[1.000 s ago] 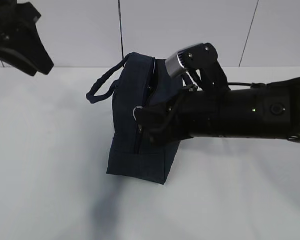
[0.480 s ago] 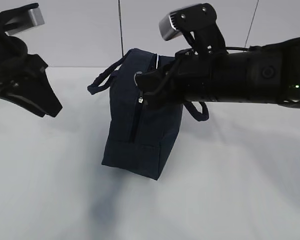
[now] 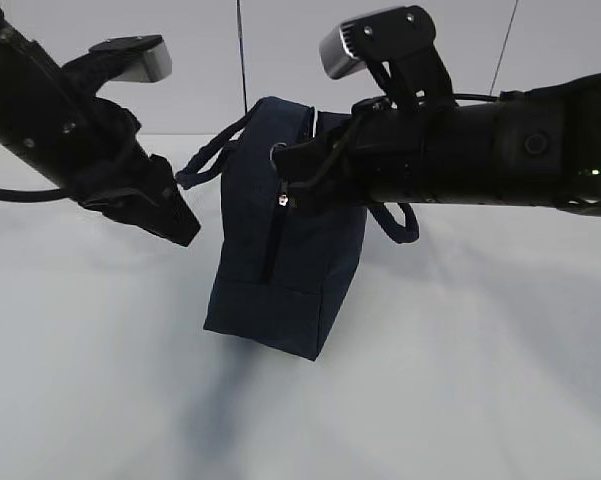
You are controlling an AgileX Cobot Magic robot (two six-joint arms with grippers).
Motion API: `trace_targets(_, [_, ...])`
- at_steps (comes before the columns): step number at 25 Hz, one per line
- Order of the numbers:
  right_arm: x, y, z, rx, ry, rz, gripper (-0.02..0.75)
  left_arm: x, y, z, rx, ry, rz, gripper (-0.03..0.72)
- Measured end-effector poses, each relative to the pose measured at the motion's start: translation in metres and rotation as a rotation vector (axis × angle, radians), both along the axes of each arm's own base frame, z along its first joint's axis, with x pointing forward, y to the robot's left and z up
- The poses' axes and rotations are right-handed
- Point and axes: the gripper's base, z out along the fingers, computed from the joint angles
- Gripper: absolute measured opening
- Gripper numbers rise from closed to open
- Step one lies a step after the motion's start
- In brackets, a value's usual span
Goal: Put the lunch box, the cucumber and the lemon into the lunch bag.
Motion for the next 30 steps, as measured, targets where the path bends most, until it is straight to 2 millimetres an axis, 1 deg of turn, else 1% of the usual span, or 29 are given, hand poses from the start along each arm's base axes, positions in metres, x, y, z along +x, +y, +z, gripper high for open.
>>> trace_targets(2, [0.0, 0.0, 0.0, 0.004, 0.003, -0.003, 0.0, 0.001, -0.006, -0.006, -0.001, 0.002, -0.007, 0.25])
trace_targets(8, [0.001, -0.001, 0.001, 0.047, 0.039, -0.043, 0.0, 0.004, -0.018, -0.016, -0.029, 0.007, -0.022, 0.337])
trace_targets(13, [0.002, -0.002, 0.002, 0.096, 0.072, -0.08, 0.0, 0.008, -0.021, -0.016, -0.054, -0.037, -0.019, 0.347])
trace_targets(21, [0.004, -0.002, 0.003, 0.147, 0.103, -0.117, 0.0, 0.016, -0.027, -0.029, -0.079, -0.055, -0.03, 0.34])
trace_targets(23, [0.004, -0.002, 0.003, 0.151, 0.107, -0.119, 0.0, 0.018, -0.028, -0.032, -0.079, -0.056, -0.026, 0.297])
trace_targets(24, [0.004, -0.002, 0.003, 0.153, 0.109, -0.122, 0.0, 0.018, -0.029, -0.033, -0.078, -0.057, -0.029, 0.251])
trace_targets(27, [0.004, -0.002, 0.003, 0.166, 0.119, -0.129, 0.0, 0.019, -0.029, -0.034, -0.073, -0.064, -0.044, 0.064])
trace_targets(29, [0.004, -0.003, 0.003, 0.173, 0.124, -0.134, 0.0, 0.019, -0.029, -0.034, -0.072, -0.068, -0.047, 0.013])
trace_targets(30, [0.004, -0.003, 0.003, 0.182, 0.129, -0.14, 0.0, 0.019, -0.029, -0.035, -0.071, -0.068, -0.049, 0.006])
